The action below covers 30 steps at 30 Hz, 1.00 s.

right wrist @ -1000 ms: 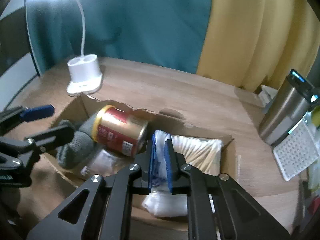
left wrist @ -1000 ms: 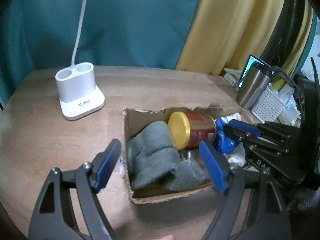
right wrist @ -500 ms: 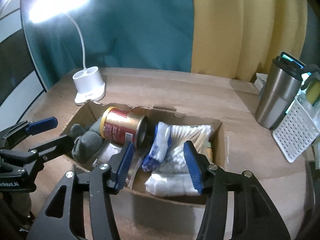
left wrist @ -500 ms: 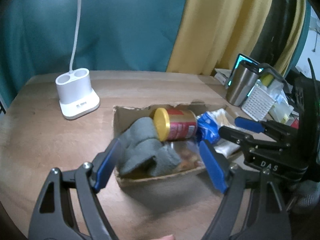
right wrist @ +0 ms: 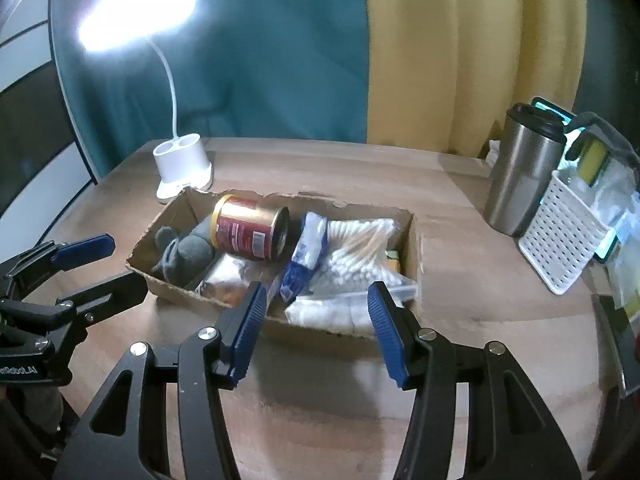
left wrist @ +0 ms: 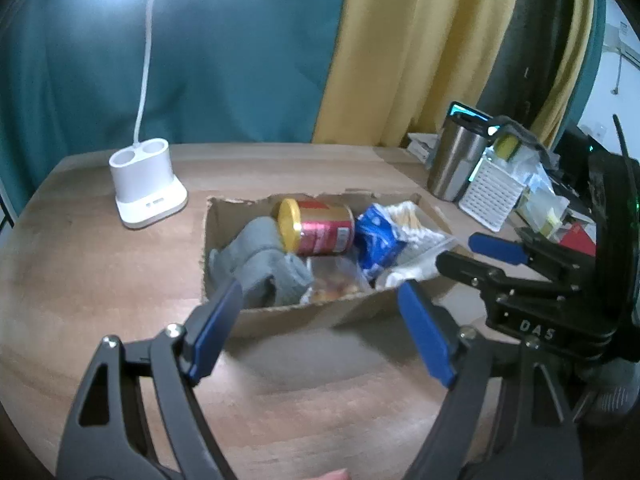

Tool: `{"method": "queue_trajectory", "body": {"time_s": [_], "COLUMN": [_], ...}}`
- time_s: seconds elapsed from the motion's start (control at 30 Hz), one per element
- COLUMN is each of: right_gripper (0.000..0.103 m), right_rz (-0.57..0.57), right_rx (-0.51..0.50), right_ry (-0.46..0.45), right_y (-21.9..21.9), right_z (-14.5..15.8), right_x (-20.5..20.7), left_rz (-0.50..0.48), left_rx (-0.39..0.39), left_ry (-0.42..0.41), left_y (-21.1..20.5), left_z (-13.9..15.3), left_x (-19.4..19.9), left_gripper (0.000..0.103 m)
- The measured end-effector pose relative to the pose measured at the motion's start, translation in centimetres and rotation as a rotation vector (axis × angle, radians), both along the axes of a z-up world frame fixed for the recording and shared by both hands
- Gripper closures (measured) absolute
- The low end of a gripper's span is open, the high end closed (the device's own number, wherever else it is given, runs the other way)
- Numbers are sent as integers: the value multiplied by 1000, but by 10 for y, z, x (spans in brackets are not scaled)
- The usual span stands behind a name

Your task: Organize objects

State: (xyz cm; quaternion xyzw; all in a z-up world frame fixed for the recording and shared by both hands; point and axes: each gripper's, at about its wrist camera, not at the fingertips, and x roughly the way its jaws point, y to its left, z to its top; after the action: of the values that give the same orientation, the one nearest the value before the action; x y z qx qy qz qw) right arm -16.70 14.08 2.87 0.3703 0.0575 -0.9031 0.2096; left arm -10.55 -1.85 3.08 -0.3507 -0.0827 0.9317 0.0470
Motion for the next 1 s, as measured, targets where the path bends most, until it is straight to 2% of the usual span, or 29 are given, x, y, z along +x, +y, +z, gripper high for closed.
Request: {"method": "queue_trajectory", "body": {"time_s": [0.2, 0.5, 0.63, 1.0], "right_gripper": [45, 35, 35, 35], "right_rz": [-13, -19, -23, -35], "right_rx": [14, -3, -6, -13], "right_ry": [7, 7, 7, 16], "right_y": [5, 12, 16, 25], "right_z": [3, 3, 2, 1], "right_x": [15, 37, 45, 64], "left_rz": [-1, 4, 8, 24], "left_rx": [-1, 4, 13, -1], "left_ry": [12, 27, 35, 39], "left_y": [3, 6, 7, 10], "left_z": [2, 1, 1, 0], "left_x": [14, 38, 47, 60], "left_gripper": [21, 20, 9, 9]}}
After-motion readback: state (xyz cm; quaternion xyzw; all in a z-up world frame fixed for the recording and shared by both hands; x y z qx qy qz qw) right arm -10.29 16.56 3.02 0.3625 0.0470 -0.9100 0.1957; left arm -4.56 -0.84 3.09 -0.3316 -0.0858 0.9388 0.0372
